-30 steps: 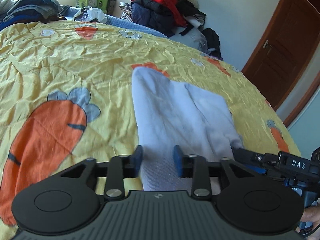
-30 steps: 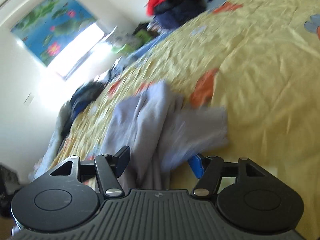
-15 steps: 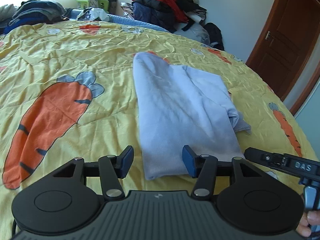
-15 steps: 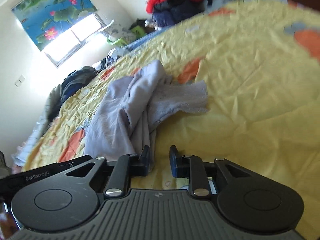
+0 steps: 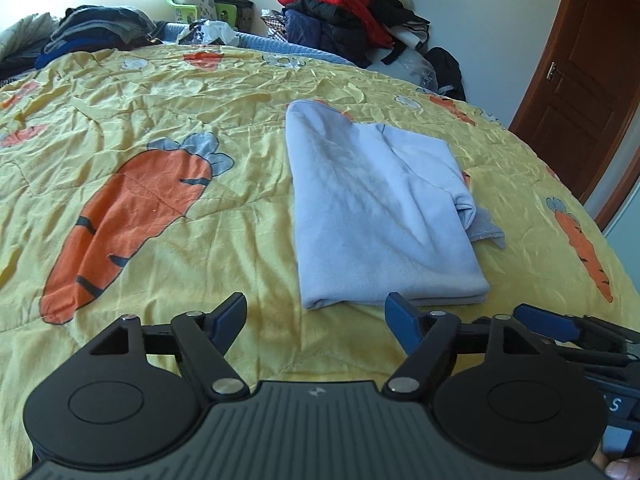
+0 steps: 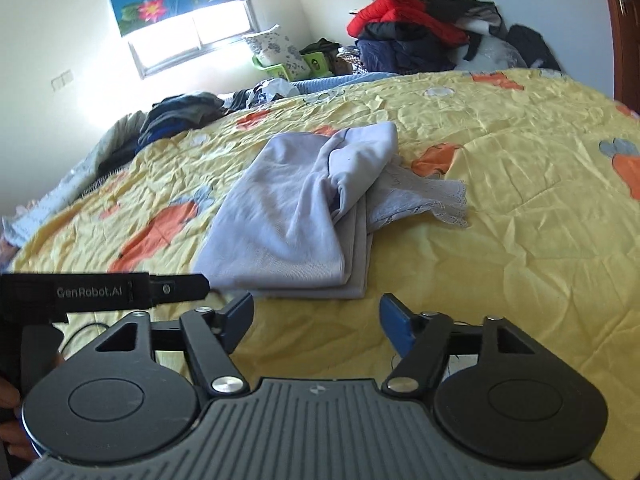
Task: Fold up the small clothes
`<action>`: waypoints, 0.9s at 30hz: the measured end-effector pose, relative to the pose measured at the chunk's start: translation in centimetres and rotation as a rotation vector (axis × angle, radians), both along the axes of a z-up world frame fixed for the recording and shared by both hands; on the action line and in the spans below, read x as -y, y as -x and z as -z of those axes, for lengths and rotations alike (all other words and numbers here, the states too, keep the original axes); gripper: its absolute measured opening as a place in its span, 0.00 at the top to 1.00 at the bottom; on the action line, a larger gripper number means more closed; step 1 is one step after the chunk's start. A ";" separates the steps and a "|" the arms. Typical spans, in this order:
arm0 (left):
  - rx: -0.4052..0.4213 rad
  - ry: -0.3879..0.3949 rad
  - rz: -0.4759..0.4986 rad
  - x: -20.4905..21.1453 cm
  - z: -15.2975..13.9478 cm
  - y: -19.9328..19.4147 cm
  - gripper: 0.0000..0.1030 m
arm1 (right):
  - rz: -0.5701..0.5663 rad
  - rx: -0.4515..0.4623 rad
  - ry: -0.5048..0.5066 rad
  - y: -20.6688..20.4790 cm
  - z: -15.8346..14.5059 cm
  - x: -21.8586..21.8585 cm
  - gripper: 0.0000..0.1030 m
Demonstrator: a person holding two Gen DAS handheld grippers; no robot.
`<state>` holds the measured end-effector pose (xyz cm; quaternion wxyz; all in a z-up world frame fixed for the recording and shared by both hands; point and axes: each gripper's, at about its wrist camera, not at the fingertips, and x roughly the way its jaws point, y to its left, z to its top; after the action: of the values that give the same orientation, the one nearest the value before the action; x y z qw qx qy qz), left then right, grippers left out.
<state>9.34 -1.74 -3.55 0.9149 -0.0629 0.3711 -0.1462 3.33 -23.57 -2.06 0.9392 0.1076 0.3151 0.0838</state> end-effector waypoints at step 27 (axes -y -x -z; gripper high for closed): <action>0.080 -0.142 -0.125 -1.7 2.4 2.4 0.14 | 0.031 -0.025 0.145 1.4 1.4 -1.3 0.22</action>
<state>6.94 -0.06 -5.90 0.9384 -0.0148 0.3391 -0.0647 1.92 -22.25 -3.42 0.9417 0.0454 0.3305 0.0446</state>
